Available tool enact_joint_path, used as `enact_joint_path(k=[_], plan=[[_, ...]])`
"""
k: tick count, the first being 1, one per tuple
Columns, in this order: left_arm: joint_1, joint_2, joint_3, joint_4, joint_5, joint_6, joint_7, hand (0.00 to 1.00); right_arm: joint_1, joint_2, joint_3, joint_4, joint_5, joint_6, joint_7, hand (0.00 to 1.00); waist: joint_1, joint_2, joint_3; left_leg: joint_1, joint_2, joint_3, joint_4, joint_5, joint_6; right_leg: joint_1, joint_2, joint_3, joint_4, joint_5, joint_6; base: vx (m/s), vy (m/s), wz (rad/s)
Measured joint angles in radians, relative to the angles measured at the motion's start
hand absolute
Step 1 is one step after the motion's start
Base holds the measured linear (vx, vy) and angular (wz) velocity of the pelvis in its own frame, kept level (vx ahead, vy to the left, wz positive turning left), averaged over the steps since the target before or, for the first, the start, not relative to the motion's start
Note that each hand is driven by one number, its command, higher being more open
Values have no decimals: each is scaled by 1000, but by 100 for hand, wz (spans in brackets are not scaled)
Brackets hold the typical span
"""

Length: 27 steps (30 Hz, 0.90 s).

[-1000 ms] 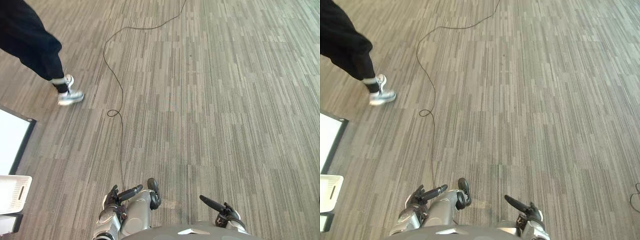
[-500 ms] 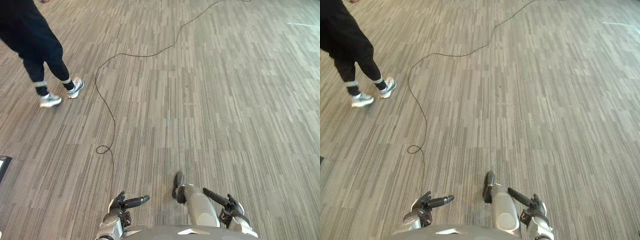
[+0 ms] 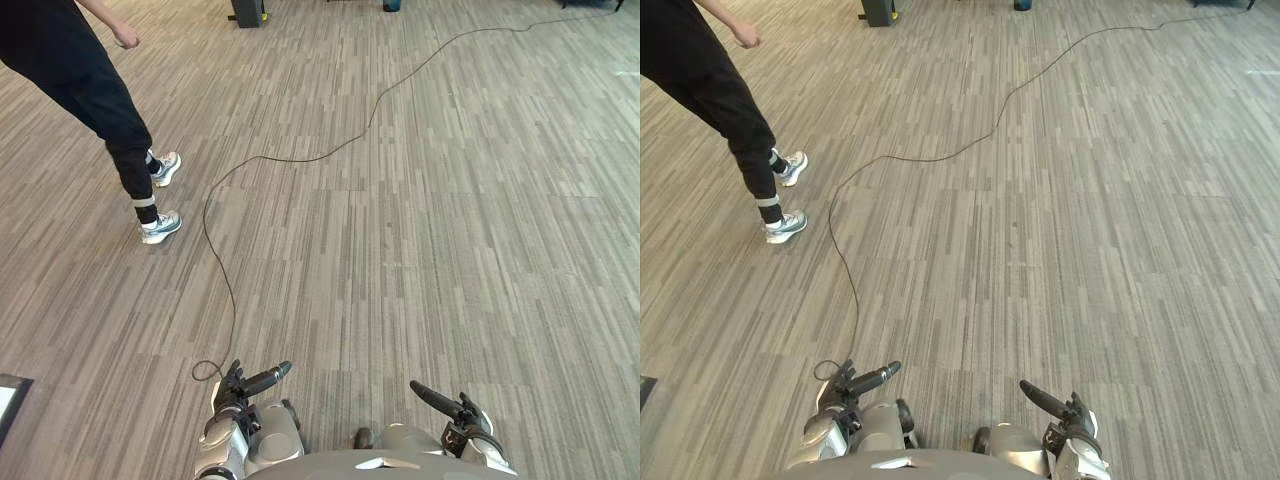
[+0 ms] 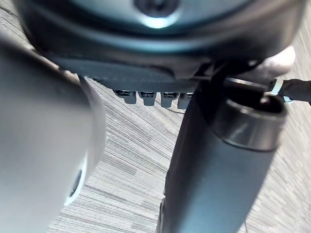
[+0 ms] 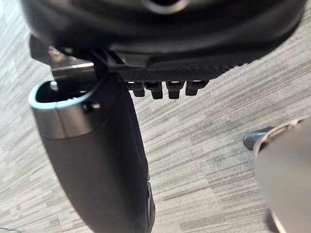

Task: Pick up cushions and gather them together orderly.

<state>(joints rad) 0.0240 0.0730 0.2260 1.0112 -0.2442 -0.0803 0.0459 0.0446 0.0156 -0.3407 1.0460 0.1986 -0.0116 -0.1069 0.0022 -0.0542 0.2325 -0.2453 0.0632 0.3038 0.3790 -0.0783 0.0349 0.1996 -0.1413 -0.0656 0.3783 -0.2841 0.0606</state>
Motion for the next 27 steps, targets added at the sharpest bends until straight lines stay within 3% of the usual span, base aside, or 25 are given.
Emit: enact_joint_path(k=[1,2,4,5,7,10,12,13,14,16,17,18,20,22,25,26,27], plan=[[-1,16,-27,18,1,2,1,100,1,1,-1,-2,-1,-1,0,100,0,-13,-4,62,-6,29,4,-54,8,-95,-36,7,258,41,48,533,223,-65],[-6,26,-56,42,2,5,4,100,-5,1,7,-12,-1,-4,6,100,-9,-17,-3,141,-17,50,-13,-95,11,-204,-87,-8,532,74,59,726,280,-67],[-4,24,-68,45,10,7,6,100,-10,-7,9,-23,-1,-7,12,100,-18,-10,1,224,-19,63,-47,-117,9,-268,-129,-67,658,58,31,461,141,-48],[-4,18,-84,44,13,5,12,100,-9,-9,12,-51,-2,-14,15,100,-21,11,4,326,-5,91,-122,-136,-12,-359,-145,-147,695,32,-11,329,73,-44],[-10,21,-90,45,13,4,12,100,-19,-12,29,-52,-2,-22,21,100,-22,13,7,399,8,120,-176,-144,-32,-438,-141,-223,630,11,-38,394,41,-54],[-6,16,-99,65,14,9,9,100,-39,-21,42,-50,-2,-26,23,100,-43,17,11,498,31,182,-271,-147,-73,-524,-96,-387,318,26,-44,416,-26,-49],[-13,17,-98,84,21,19,2,100,-51,-25,43,-49,-1,-29,26,100,-68,14,13,551,32,201,-314,-156,-110,-561,-38,-407,35,154,-52,490,-141,-19],[-15,17,-98,96,24,21,-1,100,-50,-34,35,-48,-1,-30,28,100,-82,18,17,580,42,197,-323,-162,-120,-542,-8,-384,1,306,-107,540,-193,-10],[-33,-1,-96,109,33,23,-3,100,-54,-47,23,-45,-2,-29,30,100,-80,52,34,599,64,199,-322,-148,-136,-540,12,-388,49,251,-147,659,-235,0],[-43,-24,-86,107,61,24,-10,100,-50,-52,-19,-50,-1,-27,31,100,-84,69,42,621,85,198,-288,-119,-183,-539,5,-390,141,165,-173,615,-252,4],[-43,-34,-80,92,63,25,-12,100,-37,-48,-40,-55,-1,-11,30,100,-93,74,44,596,150,172,-111,-114,-192,-489,17,-399,174,93,-171,544,-283,10],[-41,-41,-67,76,67,26,-12,100,-26,-46,-37,-63,-2,-10,30,100,-93,75,45,552,195,143,36,-97,-200,-453,34,-401,159,74,-168,534,-294,3],[-30,-68,-6,20,73,26,-13,100,-9,-38,-23,-92,-2,-9,28,100,-83,88,46,389,304,49,490,-50,-189,-344,112,-378,78,61,-167,431,-235,-40],[-15,-68,0,-29,78,23,-11,100,-7,-21,6,-97,-1,-11,26,100,-69,84,46,260,328,16,734,-77,-189,-225,172,-314,-5,47,-173,462,-145,-101],[-3,-72,-7,-75,65,-2,-14,100,-5,-12,20,-95,-1,-5,20,100,-53,72,47,124,303,18,680,-125,-149,-115,200,-248,-91,36,-171,397,-30,-78],[-2,-77,-6,-97,53,-9,-14,100,2,-11,25,-94,0,-3,16,100,-46,68,43,65,272,22,563,-152,-128,-71,196,-211,-123,38,-145,379,29,-65],[-3,-82,-3,-105,47,-11,-13,100,3,-11,26,-93,-1,-1,14,100,-39,68,42,51,257,25,498,-155,-124,-56,194,-194,-131,36,-139,420,72,-85]])
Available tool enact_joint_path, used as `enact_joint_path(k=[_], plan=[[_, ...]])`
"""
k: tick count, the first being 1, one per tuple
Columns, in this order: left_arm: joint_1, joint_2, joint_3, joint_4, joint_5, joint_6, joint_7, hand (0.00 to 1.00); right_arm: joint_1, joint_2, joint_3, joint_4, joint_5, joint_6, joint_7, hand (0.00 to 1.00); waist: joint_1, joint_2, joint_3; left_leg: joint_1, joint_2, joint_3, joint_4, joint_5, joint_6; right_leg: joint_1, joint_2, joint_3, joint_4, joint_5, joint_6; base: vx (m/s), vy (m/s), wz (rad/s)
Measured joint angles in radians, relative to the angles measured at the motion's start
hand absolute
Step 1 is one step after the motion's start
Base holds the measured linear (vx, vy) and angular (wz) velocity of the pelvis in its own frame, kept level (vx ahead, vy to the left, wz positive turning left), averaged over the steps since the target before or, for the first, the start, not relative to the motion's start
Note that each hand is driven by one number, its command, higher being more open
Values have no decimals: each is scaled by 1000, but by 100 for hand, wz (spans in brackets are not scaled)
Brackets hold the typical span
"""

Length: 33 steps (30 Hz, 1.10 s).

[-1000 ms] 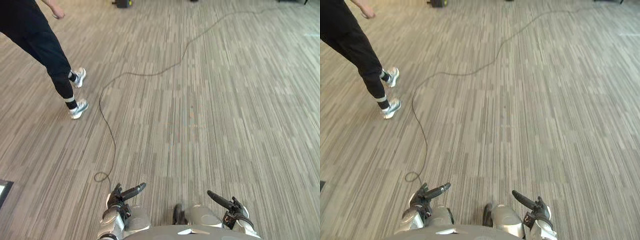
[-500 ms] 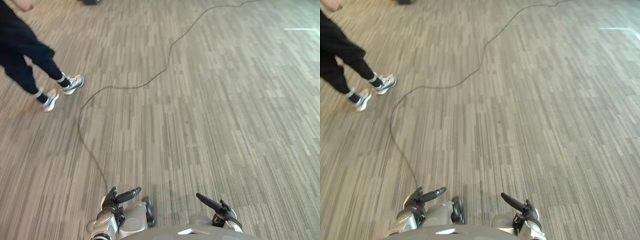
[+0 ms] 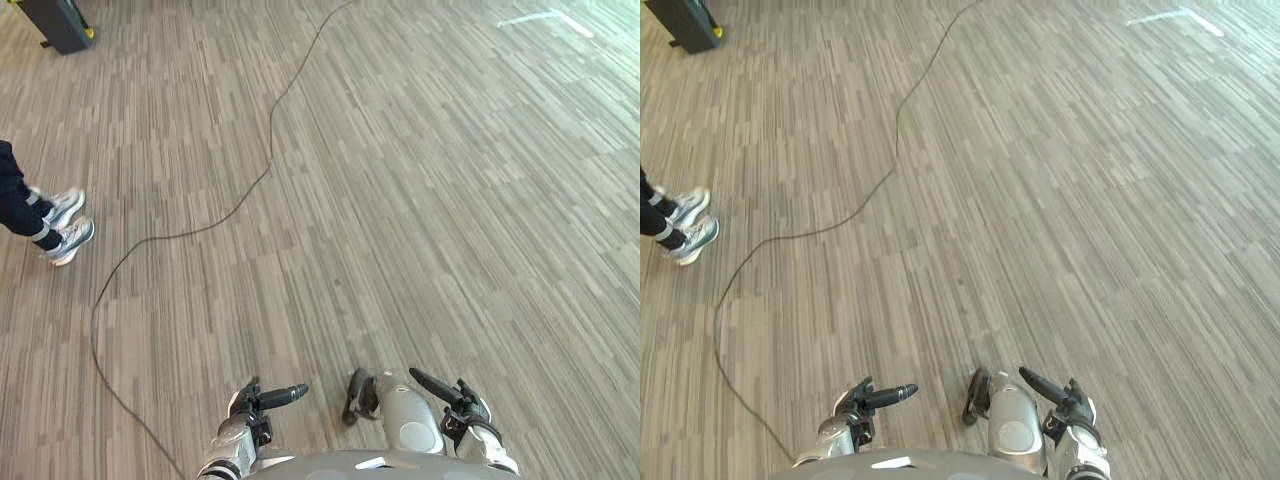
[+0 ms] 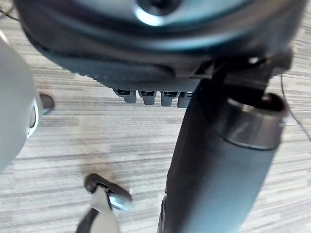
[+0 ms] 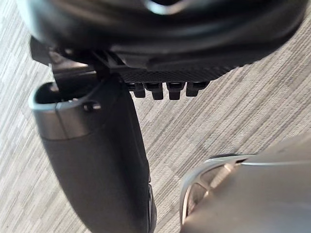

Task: Pick up cushions and gather them together orderly.

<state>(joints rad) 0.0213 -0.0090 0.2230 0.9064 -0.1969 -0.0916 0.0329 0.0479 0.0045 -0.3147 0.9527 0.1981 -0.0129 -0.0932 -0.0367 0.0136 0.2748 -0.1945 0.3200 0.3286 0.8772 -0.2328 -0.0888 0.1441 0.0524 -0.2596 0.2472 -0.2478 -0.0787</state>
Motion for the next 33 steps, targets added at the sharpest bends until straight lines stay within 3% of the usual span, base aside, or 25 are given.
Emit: enact_joint_path(k=[2,4,5,7,8,9,10,11,12,13,14,15,18,20,21,22,23,25,26,27,28,29,31,33], plan=[[-7,-27,0,-19,-14,-19,1,100,6,0,0,7,0,2,-6,100,25,-7,0,-54,-109,-53,-368,21,-11,67,-27,80,-45,-18,31,529,146,-93],[-16,-33,-5,-17,-25,-17,1,100,8,0,0,18,0,1,-7,100,29,-11,-3,-69,-169,-98,-566,91,-2,108,-47,132,-82,-38,66,552,205,-95],[-20,-33,-6,-12,-33,-16,1,100,14,3,1,27,-1,2,-6,100,37,-18,-12,-68,-188,-122,-594,196,27,144,-65,174,-101,-58,97,601,249,-99],[-19,-27,-5,-5,-34,-13,5,100,27,15,3,27,-3,2,-6,100,44,-24,-44,-73,-200,-115,-568,268,62,146,-90,214,-88,-71,119,653,281,-81],[-28,-11,-7,18,-33,-8,8,100,37,35,-11,22,-4,1,-4,100,36,-65,-67,-78,-215,-71,-506,188,81,87,-137,240,24,-76,135,755,325,-71],[-36,-4,-8,22,-33,-6,11,100,36,40,-17,21,-8,1,-2,100,38,-74,-67,-66,-219,-55,-484,152,87,43,-153,238,128,-74,141,602,266,-59],[-46,11,-15,47,-34,-1,14,100,32,47,-18,21,-9,1,-2,100,36,-89,-66,-25,-227,-29,-474,111,101,-30,-183,239,334,-44,187,437,211,-43],[-48,21,-24,61,-33,2,16,100,29,47,-18,20,-11,1,-1,100,35,-93,-65,8,-232,-17,-478,92,107,-80,-203,238,452,-7,208,524,242,-53],[-47,34,-47,85,-33,10,26,100,26,38,-13,14,-14,-1,7,100,32,-89,-60,89,-235,2,-492,52,110,-155,-244,210,667,18,214,615,263,-48],[-47,35,-53,91,-33,11,30,100,25,32,-8,8,-18,-2,8,100,30,-84,-56,136,-234,15,-507,38,112,-184,-267,175,739,14,207,506,193,-59],[-43,34,-58,102,-34,12,34,100,26,17,5,-2,-24,-9,8,100,28,-62,-51,212,-229,31,-551,12,100,-238,-298,106,805,-4,175,571,163,-55],[-41,46,-74,111,-34,12,37,100,14,6,22,3,-22,-17,8,100,27,-57,-45,287,-222,51,-605,7,91,-294,-306,40,800,-29,137,452,94,-51],[-39,73,-106,153,-34,14,37,100,-22,-5,33,25,-23,-23,7,100,12,-52,-42,404,-202,101,-707,13,81,-412,-283,-110,609,-53,101,439,10,-38],[-39,80,-125,171,-33,16,37,100,-37,-11,34,27,-23,-23,7,100,-1,-46,-38,442,-194,123,-752,16,75,-460,-254,-163,446,-35,96,430,-70,-24],[-36,84,-135,185,-27,17,32,100,-43,-13,35,29,-21,-22,7,100,-19,-51,-34,480,-202,133,-794,21,62,-473,-218,-198,209,68,95,606,-184,-3],[-35,94,-138,191,-27,19,30,100,-43,-14,33,37,-18,-23,8,100,-29,-58,-30,503,-213,130,-808,20,47,-465,-208,-191,151,198,51,708,-240,-15],[-40,75,-138,202,-22,21,25,100,-62,-41,25,54,-22,-24,10,100,-33,-14,-17,544,-175,126,-830,37,16,-445,-160,-185,164,203,-23,603,-228,-16],[-45,66,-136,201,-6,20,21,100,-63,-47,6,59,-25,-33,13,100,-35,-3,-11,550,-160,120,-796,72,-38,-461,-160,-175,243,115,-35,449,-222,-19],[-45,59,-127,202,2,21,23,100,-61,-46,-25,66,-18,-30,16,100,-42,-2,-12,523,-122,105,-672,79,-60,-438,-152,-175,262,66,-34,397,-227,-5],[-44,57,-121,198,3,23,23,100,-54,-39,-28,64,-15,-25,14,100,-45,-1,-11,478,-83,70,-534,86,-76,-403,-136,-175,245,52,-31,474,-281,-2],[-43,53,-111,181,3,25,21,100,-46,-43,-22,62,-14,-21,14,100,-45,4,-6,401,-34,5,-303,99,-118,-343,-104,-174,198,49,-32,458,-268,-16],[-36,48,-91,161,3,24,20,100,-41,-43,-16,60,-11,-20,14,100,-39,8,-7,353,-7,-23,-148,96,-123,-301,-79,-167,166,50,-32,449,-244,-38],[-17,34,-48,116,3,12,23,100,-24,-33,-4,41,-4,-20,14,100,-32,10,-5,236,31,-37,133,71,-122,-174,-23,-130,72,45,-37,360,-125,-59],[-17,35,-49,85,-1,0,21,100,-27,-30,1,47,0,-14,14,100,-22,-1,3,139,20,-12,121,26,-68,-79,-5,-94,-3,45,-35,355,-74,-47]])
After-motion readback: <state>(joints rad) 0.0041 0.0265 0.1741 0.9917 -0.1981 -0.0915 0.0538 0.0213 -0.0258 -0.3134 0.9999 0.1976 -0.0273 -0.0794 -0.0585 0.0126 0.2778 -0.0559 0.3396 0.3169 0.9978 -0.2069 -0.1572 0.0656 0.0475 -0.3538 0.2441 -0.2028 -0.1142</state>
